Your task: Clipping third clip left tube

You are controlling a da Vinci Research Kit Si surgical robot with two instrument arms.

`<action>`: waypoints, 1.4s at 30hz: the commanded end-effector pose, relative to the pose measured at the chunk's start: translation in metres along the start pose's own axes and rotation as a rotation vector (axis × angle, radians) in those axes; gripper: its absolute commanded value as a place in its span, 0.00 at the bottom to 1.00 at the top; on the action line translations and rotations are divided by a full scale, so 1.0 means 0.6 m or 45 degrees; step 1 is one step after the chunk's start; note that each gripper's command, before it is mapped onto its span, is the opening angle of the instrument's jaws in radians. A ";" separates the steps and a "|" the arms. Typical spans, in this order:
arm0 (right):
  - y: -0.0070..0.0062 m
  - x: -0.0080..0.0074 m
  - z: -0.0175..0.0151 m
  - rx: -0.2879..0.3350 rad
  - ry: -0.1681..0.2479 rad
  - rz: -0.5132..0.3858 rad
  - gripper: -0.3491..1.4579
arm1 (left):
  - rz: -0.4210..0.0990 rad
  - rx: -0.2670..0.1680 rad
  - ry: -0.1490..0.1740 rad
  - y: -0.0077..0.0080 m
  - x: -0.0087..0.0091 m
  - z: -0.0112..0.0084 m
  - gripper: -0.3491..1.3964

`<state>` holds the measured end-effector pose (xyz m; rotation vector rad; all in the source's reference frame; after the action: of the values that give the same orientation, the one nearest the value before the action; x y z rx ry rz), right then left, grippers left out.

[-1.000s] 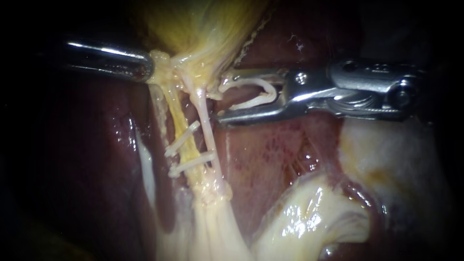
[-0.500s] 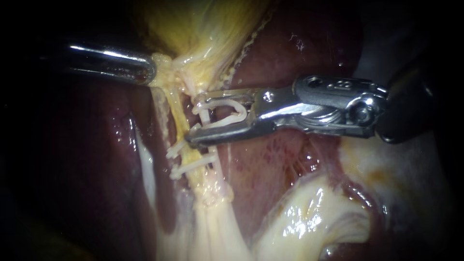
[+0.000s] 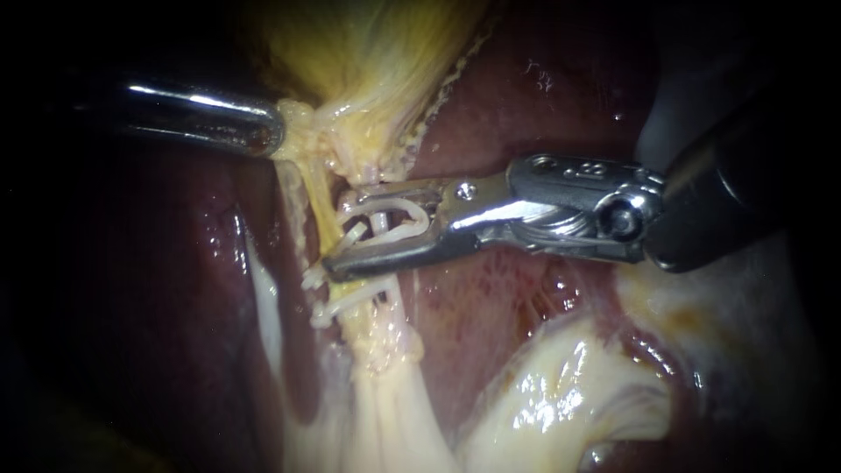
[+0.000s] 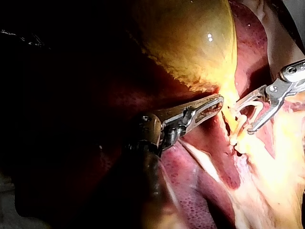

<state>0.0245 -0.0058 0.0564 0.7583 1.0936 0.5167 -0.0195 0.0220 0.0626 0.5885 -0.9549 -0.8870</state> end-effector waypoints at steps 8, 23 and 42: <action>0.0021 -0.0003 0.0010 -0.002 0.000 0.030 0.44 | 0.001 0.003 0.001 -0.0002 0.0003 0.0003 0.00; 0.0034 0.0017 0.0058 0.198 0.078 0.101 0.44 | 0.001 0.003 0.001 -0.0003 0.0003 0.0009 0.00; 0.0003 0.0098 0.0024 0.331 0.285 0.238 0.34 | 0.001 0.004 0.001 -0.0002 0.0003 0.0010 0.00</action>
<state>0.0280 -0.0019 0.0534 1.0592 1.3195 0.6402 -0.0200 0.0217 0.0629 0.5907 -0.9557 -0.8846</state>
